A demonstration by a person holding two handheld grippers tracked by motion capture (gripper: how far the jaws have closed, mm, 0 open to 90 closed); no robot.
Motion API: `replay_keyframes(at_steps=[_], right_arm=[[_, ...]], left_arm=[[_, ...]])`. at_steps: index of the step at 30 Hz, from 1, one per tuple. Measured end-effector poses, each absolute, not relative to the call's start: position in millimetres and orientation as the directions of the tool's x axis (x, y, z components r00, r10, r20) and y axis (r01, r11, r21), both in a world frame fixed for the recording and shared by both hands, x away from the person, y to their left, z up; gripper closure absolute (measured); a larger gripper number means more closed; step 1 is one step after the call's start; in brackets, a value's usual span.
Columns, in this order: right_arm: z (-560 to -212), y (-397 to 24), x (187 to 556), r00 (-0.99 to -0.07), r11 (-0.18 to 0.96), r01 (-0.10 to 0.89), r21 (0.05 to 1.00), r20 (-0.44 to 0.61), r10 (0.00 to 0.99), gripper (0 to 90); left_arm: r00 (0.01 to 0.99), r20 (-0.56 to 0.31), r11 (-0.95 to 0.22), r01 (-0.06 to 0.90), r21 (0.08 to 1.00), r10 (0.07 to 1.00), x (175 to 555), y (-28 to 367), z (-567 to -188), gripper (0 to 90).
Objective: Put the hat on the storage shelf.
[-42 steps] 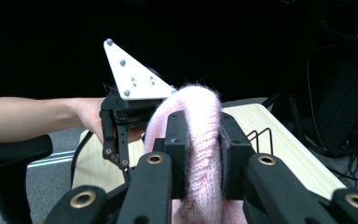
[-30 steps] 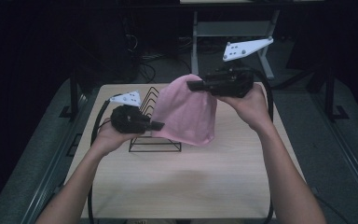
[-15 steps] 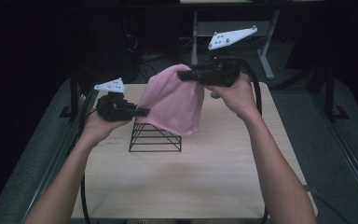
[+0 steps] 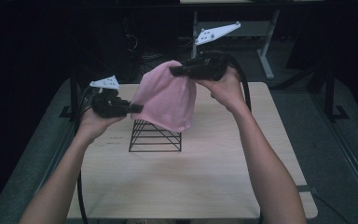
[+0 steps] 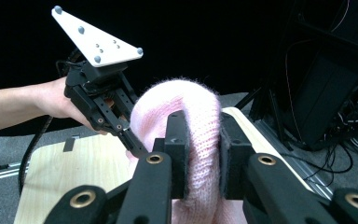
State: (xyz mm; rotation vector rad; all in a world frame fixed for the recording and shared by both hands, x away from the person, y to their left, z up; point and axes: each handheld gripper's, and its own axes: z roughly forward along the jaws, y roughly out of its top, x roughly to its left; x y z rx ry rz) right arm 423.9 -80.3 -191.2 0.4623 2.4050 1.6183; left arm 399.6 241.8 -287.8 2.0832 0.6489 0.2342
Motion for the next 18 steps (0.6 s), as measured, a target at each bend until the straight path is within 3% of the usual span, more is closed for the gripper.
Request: replay_keyframes(at_steps=[18], right_arm=[[-199.4, -68.3, 437.2, -0.936, 0.341, 0.135, 0.93, 0.007, 0.352, 76.4]], left_arm=[[0.838, -0.082, -0.46, 0.375, 0.805, 0.539, 406.7, 249.8, -295.6, 81.0]])
